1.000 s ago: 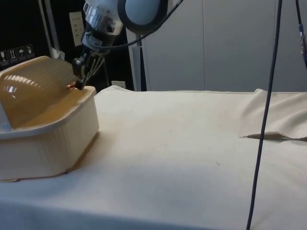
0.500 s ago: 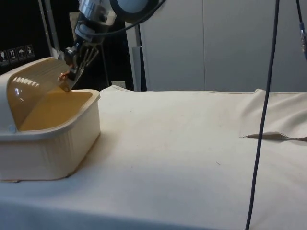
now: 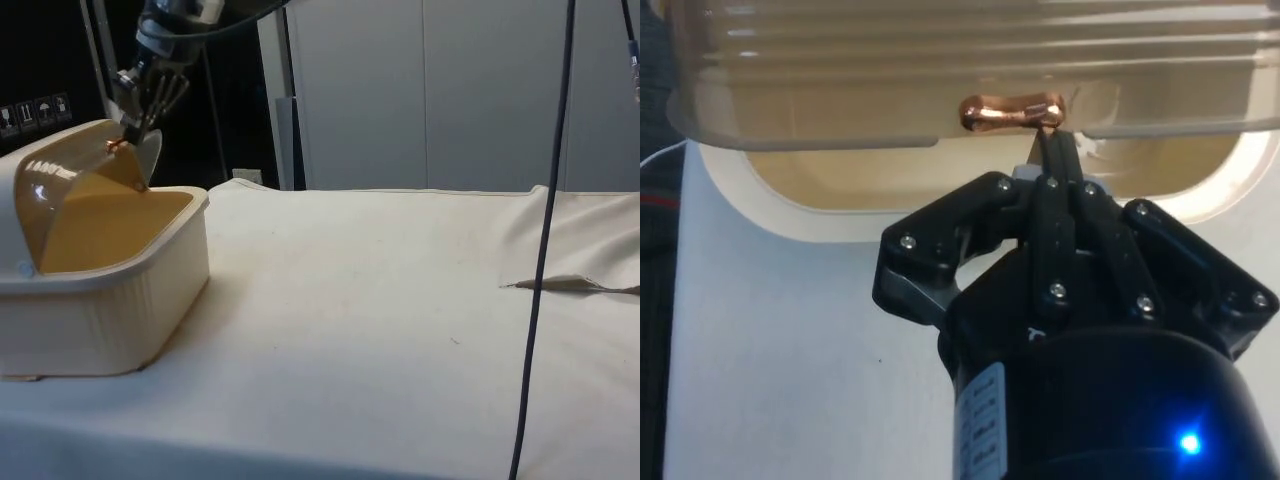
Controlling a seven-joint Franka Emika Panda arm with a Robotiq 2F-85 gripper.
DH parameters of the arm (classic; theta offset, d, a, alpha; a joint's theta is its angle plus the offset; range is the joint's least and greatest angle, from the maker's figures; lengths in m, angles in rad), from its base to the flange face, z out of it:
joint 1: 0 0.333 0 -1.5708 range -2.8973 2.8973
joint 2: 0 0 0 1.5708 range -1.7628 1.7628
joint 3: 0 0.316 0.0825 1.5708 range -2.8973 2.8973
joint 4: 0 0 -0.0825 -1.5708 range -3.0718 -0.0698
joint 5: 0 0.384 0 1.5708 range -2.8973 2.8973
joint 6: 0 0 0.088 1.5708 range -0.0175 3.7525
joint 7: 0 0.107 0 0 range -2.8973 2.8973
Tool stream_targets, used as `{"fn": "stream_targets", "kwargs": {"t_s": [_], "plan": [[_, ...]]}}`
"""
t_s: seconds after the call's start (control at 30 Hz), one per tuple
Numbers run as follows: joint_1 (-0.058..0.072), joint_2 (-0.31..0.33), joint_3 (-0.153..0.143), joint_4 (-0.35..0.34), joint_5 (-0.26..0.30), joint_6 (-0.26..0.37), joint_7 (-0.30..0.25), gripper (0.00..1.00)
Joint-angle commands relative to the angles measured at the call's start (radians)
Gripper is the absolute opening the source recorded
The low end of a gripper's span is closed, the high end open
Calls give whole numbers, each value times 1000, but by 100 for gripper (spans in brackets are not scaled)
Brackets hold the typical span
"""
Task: Open the lid, then close it.
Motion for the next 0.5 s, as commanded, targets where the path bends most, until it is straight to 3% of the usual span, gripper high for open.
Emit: {"fn": "stream_targets", "kwargs": {"t_s": [0.0,0.23,0.27,0.3,0.47], "plan": [[-10,6,22,19,27,-20,-22,0],[-10,24,24,85,31,-85,-43,0],[0,22,3,78,2,-77,-20,0],[-10,29,24,95,32,-93,-45,0],[-9,64,27,158,31,-117,-47,0]]}}
